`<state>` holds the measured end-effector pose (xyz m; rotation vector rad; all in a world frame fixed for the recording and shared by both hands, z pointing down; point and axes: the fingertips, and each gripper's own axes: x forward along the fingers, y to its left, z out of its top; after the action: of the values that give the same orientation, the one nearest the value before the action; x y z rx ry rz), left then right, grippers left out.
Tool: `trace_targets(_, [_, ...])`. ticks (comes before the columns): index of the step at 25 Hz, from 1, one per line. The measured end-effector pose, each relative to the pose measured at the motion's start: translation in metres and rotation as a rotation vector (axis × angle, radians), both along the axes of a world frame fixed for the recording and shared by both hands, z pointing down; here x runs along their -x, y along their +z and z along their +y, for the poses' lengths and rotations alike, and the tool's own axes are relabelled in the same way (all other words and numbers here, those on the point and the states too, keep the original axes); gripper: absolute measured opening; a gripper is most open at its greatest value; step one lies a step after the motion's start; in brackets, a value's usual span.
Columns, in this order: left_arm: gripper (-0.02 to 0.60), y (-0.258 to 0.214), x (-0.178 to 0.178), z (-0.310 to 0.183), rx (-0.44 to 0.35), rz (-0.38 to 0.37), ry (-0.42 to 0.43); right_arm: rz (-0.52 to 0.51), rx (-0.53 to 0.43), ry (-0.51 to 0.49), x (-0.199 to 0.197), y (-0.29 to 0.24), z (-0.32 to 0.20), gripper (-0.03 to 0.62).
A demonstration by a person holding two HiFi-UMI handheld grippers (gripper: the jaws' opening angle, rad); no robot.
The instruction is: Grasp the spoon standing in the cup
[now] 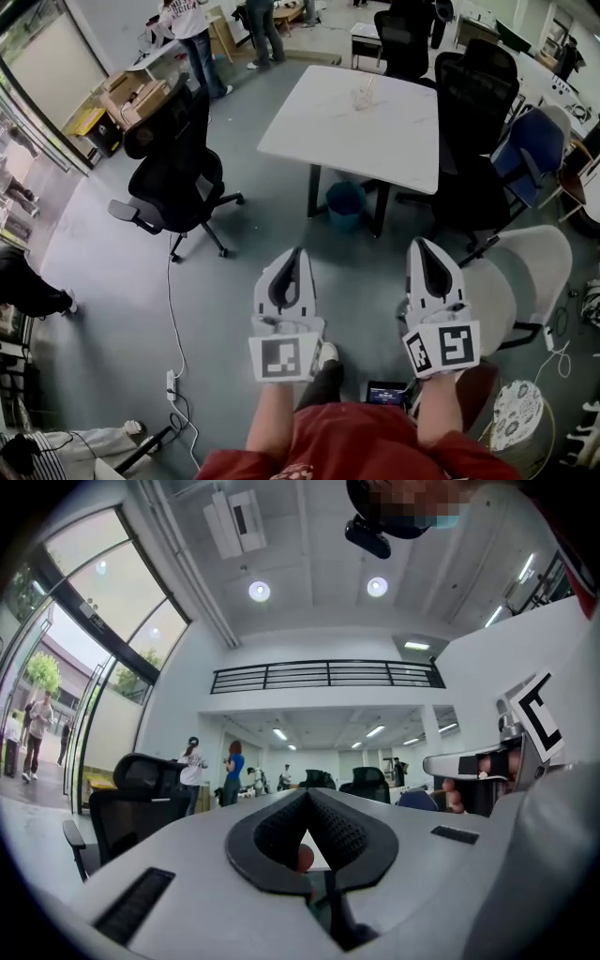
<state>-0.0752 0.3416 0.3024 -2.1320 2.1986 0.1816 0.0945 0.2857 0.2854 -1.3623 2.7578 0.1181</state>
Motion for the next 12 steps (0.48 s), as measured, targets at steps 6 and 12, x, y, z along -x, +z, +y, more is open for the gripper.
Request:
trace_targets(6, [0.008,0.018,0.035,-0.036,0.038,0.017,-0.005,0.03,0.054,0.006,0.031,0.02,-0.037,0.012])
trace_targets(12, [0.009,0.027,0.053,-0.064,0.051,0.005,0.002,0.049,0.077,0.011,0.05,0.031,-0.063,0.012])
